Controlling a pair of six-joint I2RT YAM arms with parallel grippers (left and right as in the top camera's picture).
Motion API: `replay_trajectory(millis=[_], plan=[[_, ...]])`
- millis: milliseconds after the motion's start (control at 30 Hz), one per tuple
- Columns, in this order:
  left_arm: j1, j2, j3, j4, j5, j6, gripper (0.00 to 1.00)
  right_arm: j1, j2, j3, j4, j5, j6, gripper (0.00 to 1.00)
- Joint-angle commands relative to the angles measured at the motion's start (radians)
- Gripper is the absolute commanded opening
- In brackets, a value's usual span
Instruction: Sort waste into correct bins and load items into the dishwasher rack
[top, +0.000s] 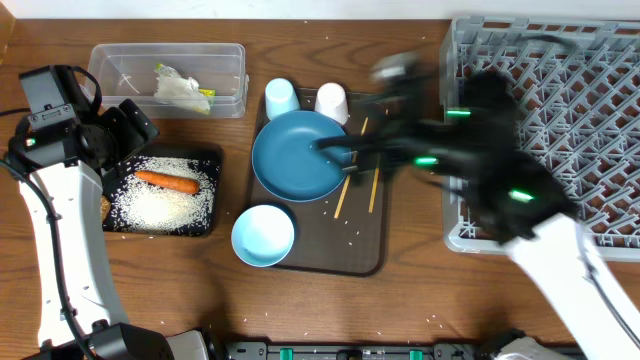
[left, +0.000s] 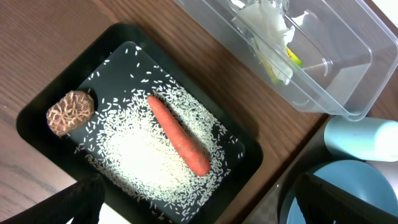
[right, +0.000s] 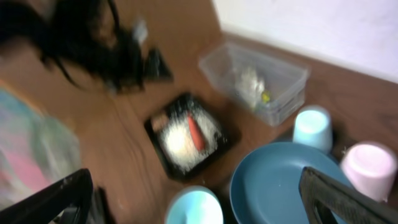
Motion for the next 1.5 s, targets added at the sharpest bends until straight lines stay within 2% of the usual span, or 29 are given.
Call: replay_trajectory(millis=[0,133,367,600,667,767,967,1300,1467], plan=[[0.004,-0.007,0.014,0.001,-0.005,-0.005,0.98,0.147,0.142,0.098,-0.062,0.292,-0.141,0.99],[0.004,-0.007,0.014,0.001,-0.005,-0.005,0.98,0.250,0.298,0.129,-0.069,0.298,-0.141,0.99],[0.004,-0.007,0.014,0.001,-0.005,-0.005,0.98,0.349,0.393,0.129,-0.084,0.265,-0.148,0.99],[0.004,-0.007,0.014,0.001,-0.005,-0.005,0.98,0.463,0.484,0.129,-0.155,0.226,-0.313,0.99],[0.004,-0.007,0.014,0.001,-0.005,-0.005,0.98,0.491,0.523,0.129,-0.163,0.226,-0.318,0.96],[0.004,-0.007,0.014,0.001,-0.005,-0.005,0.98,0.526,0.573,0.129,-0.169,0.231,-0.321,0.86],[0.004,-0.007,0.014,0.001,-0.005,-0.005,0.98,0.539,0.623,0.129,-0.182,0.241,-0.321,0.78],[0.004,-0.007,0.014,0.001,-0.005,-0.005,0.98,0.540,0.695,0.128,-0.183,0.249,-0.320,0.53],[0.004,-0.007,0.014,0.001,-0.005,-0.005,0.98,0.539,0.711,0.128,-0.181,0.258,-0.320,0.49]])
